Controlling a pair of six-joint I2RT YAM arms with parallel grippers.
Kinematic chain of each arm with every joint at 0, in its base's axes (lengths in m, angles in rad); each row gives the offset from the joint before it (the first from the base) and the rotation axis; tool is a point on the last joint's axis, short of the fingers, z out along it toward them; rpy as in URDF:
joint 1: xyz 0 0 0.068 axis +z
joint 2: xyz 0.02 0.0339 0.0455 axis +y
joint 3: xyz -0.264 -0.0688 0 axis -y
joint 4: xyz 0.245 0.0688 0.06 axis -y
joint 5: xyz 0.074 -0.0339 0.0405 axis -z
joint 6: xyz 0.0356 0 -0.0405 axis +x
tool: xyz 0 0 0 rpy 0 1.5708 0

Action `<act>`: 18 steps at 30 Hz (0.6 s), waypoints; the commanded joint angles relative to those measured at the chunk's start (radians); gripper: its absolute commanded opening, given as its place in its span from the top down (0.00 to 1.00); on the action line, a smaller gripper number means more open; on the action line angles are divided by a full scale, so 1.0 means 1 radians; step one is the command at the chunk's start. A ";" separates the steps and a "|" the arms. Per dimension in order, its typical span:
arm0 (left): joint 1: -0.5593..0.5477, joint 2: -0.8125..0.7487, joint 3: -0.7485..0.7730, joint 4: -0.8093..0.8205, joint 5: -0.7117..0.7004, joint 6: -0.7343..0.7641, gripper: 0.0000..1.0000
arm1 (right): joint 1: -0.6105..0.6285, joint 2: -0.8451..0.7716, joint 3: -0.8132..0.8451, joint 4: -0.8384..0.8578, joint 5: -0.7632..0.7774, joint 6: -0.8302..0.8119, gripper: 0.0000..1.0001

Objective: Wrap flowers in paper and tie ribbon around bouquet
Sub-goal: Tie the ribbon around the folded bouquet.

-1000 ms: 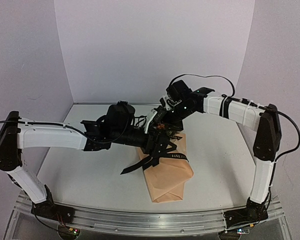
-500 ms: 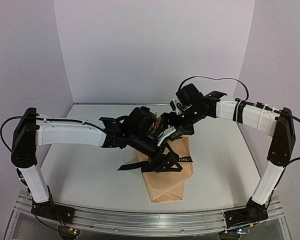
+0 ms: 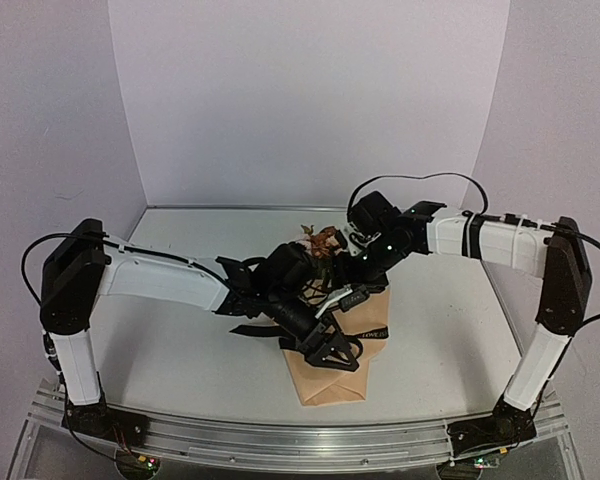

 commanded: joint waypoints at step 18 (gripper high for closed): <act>0.101 -0.343 -0.309 0.372 -0.094 -0.231 0.14 | 0.089 0.134 0.023 0.058 -0.011 -0.043 0.26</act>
